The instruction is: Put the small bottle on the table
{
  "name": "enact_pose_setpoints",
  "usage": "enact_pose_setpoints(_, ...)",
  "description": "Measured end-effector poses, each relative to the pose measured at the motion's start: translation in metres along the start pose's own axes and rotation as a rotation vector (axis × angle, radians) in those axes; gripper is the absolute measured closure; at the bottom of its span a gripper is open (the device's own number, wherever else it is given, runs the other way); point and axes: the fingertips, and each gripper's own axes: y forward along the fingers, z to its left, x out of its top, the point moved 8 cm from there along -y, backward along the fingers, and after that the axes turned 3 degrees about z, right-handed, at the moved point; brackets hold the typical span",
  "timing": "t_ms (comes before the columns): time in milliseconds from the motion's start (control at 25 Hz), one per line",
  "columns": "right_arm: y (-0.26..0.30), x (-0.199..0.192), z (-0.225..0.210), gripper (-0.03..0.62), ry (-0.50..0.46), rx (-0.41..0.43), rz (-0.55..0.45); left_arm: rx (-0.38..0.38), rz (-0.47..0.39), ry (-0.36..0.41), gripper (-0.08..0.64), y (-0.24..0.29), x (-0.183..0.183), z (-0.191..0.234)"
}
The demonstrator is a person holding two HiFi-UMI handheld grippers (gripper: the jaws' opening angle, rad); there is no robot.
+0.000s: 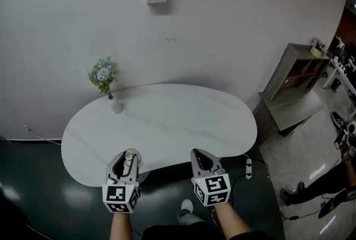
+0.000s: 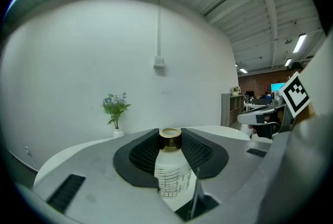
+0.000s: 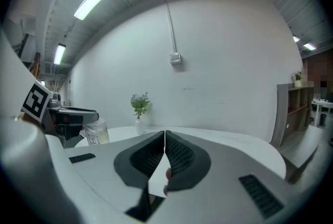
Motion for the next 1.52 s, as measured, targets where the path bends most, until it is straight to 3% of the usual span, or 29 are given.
enact_pose_setpoints(280,0.029,0.013,-0.039,0.525,0.002,0.059,0.002,0.047,0.011,-0.001,0.426,0.038,0.011,-0.012)
enact_pose_setpoints(640,0.051,0.022,-0.068,0.525,0.001,0.085,-0.01,0.039,0.009,0.019,0.426,0.074,0.019,-0.023)
enact_pose_setpoints(1520,0.164,0.037,-0.085,0.525,-0.02,0.041,0.044,-0.033,0.044,-0.016,0.426,0.203,0.009,0.031)
